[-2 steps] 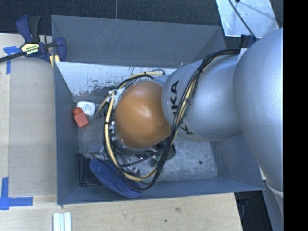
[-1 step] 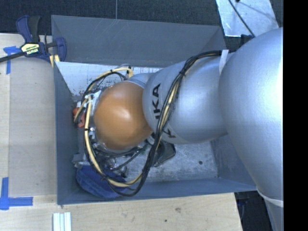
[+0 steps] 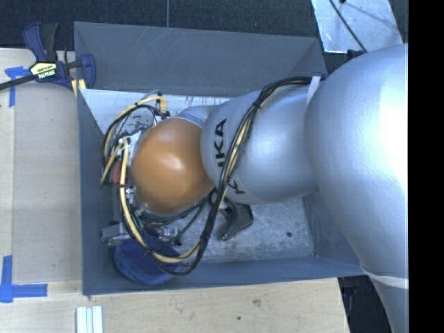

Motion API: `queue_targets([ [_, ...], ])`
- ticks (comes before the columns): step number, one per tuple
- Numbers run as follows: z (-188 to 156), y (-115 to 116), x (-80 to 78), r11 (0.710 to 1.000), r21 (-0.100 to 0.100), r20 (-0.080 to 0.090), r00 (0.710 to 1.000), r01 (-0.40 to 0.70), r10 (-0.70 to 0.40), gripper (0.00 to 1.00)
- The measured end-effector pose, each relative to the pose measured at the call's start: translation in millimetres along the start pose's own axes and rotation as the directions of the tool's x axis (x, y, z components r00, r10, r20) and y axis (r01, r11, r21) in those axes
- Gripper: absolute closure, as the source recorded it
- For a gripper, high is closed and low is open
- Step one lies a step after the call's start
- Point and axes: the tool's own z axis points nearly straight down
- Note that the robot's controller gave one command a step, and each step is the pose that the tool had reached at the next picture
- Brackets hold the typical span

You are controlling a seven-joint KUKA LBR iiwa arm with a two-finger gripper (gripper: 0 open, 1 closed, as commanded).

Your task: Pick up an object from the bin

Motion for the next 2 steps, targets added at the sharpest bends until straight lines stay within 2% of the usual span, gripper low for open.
queue_targets([
  [1,-0.7,-0.5,-0.4,1.000,0.000,0.002,1.000,-0.005,0.005,0.00],
  [2,-5.8,-2.4,-5.7,1.000,0.009,0.015,1.000,-0.006,0.006,1.00],
])
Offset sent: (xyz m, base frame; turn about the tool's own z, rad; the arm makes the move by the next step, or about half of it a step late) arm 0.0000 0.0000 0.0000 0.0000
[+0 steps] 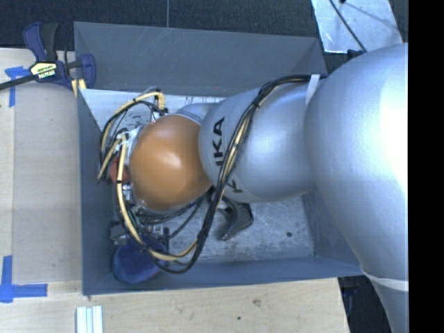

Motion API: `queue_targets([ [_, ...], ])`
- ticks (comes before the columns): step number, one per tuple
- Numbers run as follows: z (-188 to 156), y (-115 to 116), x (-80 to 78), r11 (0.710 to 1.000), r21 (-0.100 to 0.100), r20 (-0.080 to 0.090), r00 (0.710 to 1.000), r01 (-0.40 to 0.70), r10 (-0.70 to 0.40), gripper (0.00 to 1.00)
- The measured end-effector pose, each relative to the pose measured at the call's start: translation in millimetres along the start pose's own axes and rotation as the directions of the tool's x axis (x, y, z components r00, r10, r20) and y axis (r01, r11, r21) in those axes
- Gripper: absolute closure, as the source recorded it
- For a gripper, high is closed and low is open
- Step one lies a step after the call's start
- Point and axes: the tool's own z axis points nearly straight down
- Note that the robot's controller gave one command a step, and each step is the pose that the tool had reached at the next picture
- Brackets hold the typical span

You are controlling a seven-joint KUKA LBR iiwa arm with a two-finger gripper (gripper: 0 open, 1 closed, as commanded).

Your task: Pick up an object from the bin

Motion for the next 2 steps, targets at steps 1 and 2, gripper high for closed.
queue_targets([
  [1,-33.8,-2.0,-1.9,1.000,-0.008,-0.018,1.000,-0.006,0.006,1.00],
  [2,-58.2,-3.3,-3.2,1.000,-0.009,-0.019,1.000,-0.013,0.013,1.00],
])
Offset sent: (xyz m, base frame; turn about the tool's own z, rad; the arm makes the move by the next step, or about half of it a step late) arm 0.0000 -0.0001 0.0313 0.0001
